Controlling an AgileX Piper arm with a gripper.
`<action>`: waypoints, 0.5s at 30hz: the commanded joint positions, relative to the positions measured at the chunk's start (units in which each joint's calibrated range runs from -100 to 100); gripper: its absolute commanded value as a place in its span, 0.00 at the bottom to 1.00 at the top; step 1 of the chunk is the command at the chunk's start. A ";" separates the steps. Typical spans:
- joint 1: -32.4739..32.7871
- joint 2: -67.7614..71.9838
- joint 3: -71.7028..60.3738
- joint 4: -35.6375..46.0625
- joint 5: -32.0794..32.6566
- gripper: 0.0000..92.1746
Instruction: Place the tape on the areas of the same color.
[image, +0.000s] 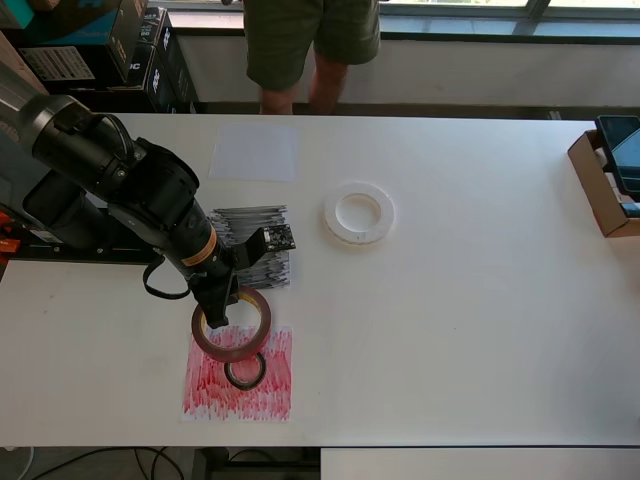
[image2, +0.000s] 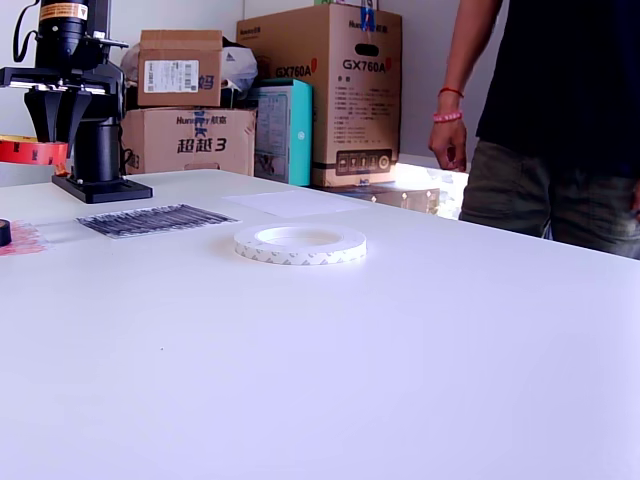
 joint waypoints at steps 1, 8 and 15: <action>0.03 0.75 -0.54 0.35 -0.41 0.00; 0.03 0.94 -0.63 0.35 -0.41 0.00; 1.69 13.75 -13.26 1.20 2.70 0.00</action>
